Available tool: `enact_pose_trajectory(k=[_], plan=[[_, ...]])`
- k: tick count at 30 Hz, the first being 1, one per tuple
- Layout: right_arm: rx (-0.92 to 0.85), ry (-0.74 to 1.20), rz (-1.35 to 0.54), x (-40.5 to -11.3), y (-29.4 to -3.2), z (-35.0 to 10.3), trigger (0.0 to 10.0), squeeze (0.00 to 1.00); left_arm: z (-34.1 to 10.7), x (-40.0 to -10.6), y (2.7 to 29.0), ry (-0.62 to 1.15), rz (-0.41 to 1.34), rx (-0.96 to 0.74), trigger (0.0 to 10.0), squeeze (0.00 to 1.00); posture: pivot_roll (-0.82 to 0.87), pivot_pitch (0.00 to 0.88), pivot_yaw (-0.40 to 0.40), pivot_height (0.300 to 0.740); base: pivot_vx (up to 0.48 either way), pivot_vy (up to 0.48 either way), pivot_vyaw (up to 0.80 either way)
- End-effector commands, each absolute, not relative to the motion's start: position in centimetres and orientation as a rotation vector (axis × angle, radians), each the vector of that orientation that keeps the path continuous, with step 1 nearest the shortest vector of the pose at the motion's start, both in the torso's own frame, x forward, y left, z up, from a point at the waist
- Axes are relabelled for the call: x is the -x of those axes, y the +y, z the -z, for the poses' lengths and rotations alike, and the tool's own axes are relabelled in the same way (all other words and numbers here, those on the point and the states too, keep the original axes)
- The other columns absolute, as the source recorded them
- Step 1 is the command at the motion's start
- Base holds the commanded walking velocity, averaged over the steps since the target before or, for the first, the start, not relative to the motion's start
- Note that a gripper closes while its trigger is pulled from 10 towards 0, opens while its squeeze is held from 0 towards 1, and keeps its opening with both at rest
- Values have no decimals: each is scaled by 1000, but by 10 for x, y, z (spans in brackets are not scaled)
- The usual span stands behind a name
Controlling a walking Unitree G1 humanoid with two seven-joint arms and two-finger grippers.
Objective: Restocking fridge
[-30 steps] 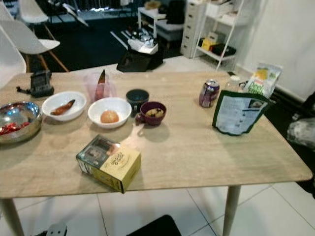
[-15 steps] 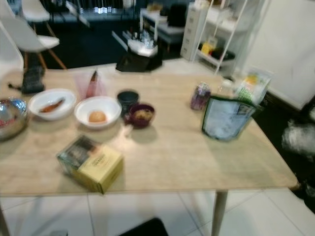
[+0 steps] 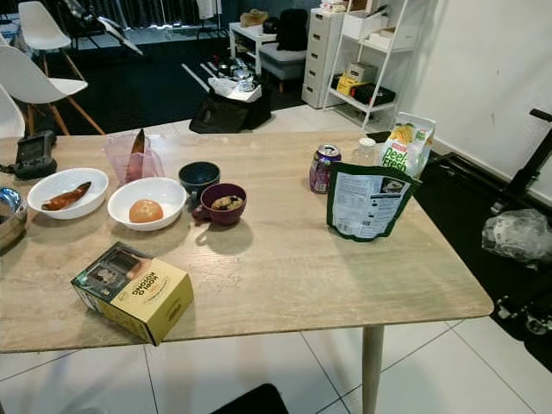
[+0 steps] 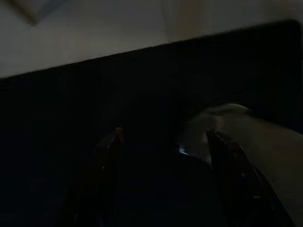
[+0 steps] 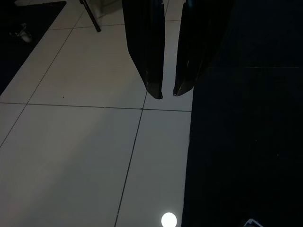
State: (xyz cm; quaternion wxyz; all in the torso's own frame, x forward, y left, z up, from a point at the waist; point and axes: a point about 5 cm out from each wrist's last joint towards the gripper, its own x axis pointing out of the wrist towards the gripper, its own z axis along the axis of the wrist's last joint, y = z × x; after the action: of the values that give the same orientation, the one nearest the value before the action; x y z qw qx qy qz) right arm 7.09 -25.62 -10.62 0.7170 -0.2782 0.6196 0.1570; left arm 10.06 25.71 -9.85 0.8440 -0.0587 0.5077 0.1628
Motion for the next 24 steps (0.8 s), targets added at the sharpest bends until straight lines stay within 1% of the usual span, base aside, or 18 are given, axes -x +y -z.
enact_pose_trajectory(k=[1, 4, 6, 7, 8, 9, 10, 11, 13, 14, 15, 16, 17, 18, 20, 22, 23, 24], plan=[[618, 1366, -360, -72, -254, 107, 10000, 0, 97, -94, 269, 1068, -423, 123, 10000, 0, 86, 0, -33, 740, 0, 0, 0], [622, 1366, -365, -72, -254, 107, 10000, 0, 91, -81, 292, 1033, -606, 155, 10000, 0, 96, 0, -38, 740, 0, 0, 0], [622, 1366, -366, -72, -254, 107, 10000, 0, 90, -78, 296, 1027, -637, 155, 10000, 0, 97, 0, -39, 740, 0, 0, 0], [624, 1366, -368, -72, -254, 107, 10000, 0, 87, -74, 304, 1002, -701, 176, 10000, 0, 99, 0, -40, 740, 0, 0, 0], [626, 1366, -370, -72, -254, 106, 10000, 0, 81, -69, 318, 951, -815, 200, 10000, 0, 106, 0, -44, 740, 0, 0, 0], [629, 1366, -372, -72, -254, 106, 10000, 0, 70, -64, 339, 861, -975, 230, 10000, 0, 107, 0, -47, 740, 0, 0, 0], [632, 1367, -374, -72, -255, 106, 10000, 0, 62, -59, 353, 795, -1084, 249, 10000, 0, 107, 0, -48, 740, 0, 0, 0], [632, 1367, -374, -72, -255, 106, 10000, 0, 62, -59, 353, 795, -1084, 249, 10000, 0, 107, 0, -48, 740, 0, 0, 0], [641, 1366, -381, -73, -255, 106, 10000, 0, 38, -56, 387, 617, -1276, 265, 10000, 0, 125, 0, -66, 740, 0, 0, 0], [641, 1366, -381, -73, -255, 106, 10000, 0, 38, -56, 387, 617, -1276, 265, 10000, 0, 125, 0, -66, 740, 0, 0, 0], [651, 1366, -390, -74, -255, 106, 10000, 0, 12, -60, 414, 453, -1383, 255, 10000, 0, 134, 0, -75, 740, 0, 0, 0], [651, 1366, -390, -74, -255, 106, 10000, 0, 12, -60, 414, 453, -1383, 255, 10000, 0, 134, 0, -75, 740, 0, 0, 0], [655, 1365, -393, -74, -255, 106, 10000, 0, -4, -65, 428, 362, -1420, 243, 10000, 0, 137, 0, -77, 740, 0, 0, 0], [655, 1365, -393, -74, -255, 106, 10000, 0, -4, -65, 428, 362, -1420, 243, 10000, 0, 137, 0, -77, 740, 0, 0, 0], [659, 1362, -396, -75, -255, 106, 10000, 0, -53, -84, 461, 129, -1443, 170, 10000, 0, 141, 0, -79, 740, 0, 0, 0], [661, 1360, -397, -75, -255, 106, 10000, 0, -99, -101, 481, -62, -1425, 97, 10000, 0, 141, 0, -78, 740, 0, 0, 0], [661, 1360, -397, -75, -255, 106, 10000, 0, -99, -101, 481, -62, -1425, 97, 10000, 0, 141, 0, -78, 740, 0, 0, 0], [661, 1360, -396, -75, -255, 106, 10000, 0, -125, -110, 489, -161, -1403, 45, 10000, 0, 140, 0, -75, 740, 0, 0, 0]])
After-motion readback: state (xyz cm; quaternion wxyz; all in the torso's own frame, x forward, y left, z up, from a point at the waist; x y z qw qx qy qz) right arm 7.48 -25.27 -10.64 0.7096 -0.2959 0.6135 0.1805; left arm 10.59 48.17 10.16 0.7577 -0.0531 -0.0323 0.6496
